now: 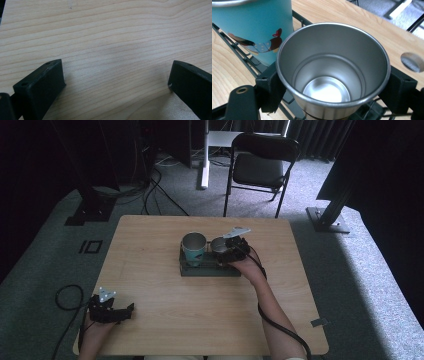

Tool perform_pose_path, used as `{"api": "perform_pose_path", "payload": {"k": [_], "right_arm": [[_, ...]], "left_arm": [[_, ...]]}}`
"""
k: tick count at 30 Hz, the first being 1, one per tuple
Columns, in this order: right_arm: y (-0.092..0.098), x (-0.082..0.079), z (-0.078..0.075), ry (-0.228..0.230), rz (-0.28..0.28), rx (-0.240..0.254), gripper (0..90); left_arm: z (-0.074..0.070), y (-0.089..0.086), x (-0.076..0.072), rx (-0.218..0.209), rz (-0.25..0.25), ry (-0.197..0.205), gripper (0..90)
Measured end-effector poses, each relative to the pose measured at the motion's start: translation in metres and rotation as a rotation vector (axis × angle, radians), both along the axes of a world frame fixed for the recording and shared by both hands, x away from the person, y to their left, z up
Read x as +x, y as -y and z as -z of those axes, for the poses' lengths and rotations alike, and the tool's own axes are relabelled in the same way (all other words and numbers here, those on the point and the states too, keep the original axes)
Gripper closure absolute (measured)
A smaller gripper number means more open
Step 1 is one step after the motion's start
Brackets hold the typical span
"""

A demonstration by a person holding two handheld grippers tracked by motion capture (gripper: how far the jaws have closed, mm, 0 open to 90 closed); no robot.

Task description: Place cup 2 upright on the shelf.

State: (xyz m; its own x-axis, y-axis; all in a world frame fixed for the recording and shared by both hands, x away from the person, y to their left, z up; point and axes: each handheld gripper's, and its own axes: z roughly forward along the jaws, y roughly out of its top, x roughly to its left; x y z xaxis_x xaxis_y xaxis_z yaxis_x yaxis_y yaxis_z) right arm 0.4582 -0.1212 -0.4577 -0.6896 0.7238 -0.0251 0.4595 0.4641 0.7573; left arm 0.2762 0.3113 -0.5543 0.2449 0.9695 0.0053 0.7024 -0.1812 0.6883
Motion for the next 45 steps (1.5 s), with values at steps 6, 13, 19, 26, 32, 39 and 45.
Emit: {"api": "perform_pose_path", "payload": {"k": [6, 13, 19, 26, 32, 39, 45], "right_arm": [[0.007, -0.001, 0.001, -0.037, 0.022, 0.023, 17.8], [0.012, -0.008, 0.002, -0.029, 0.023, 0.051, 12.2], [0.020, -0.015, 0.000, 0.006, 0.023, 0.089, 11.2], [0.027, -0.022, 0.000, 0.023, 0.026, 0.121, 11.2], [0.033, -0.026, 0.001, 0.034, 0.039, 0.141, 11.2], [0.038, -0.032, 0.002, 0.050, 0.047, 0.143, 11.2], [0.042, -0.035, 0.003, 0.049, 0.053, 0.150, 11.2]], "left_arm": [[0.000, 0.000, 0.000, 0.000, 0.000, 0.000, 1.0], [0.000, 0.000, 0.000, 0.000, 0.000, 0.000, 1.0], [0.000, 0.000, 0.000, 0.000, 0.000, 0.000, 1.0], [0.000, 0.000, 0.000, 0.000, 0.000, 0.000, 1.0], [0.000, 0.000, 0.000, 0.000, 0.000, 0.001, 1.0], [0.000, 0.000, 0.000, 0.000, 0.000, 0.000, 1.0], [0.000, 0.000, 0.000, 0.000, 0.000, 0.000, 1.0]]}}
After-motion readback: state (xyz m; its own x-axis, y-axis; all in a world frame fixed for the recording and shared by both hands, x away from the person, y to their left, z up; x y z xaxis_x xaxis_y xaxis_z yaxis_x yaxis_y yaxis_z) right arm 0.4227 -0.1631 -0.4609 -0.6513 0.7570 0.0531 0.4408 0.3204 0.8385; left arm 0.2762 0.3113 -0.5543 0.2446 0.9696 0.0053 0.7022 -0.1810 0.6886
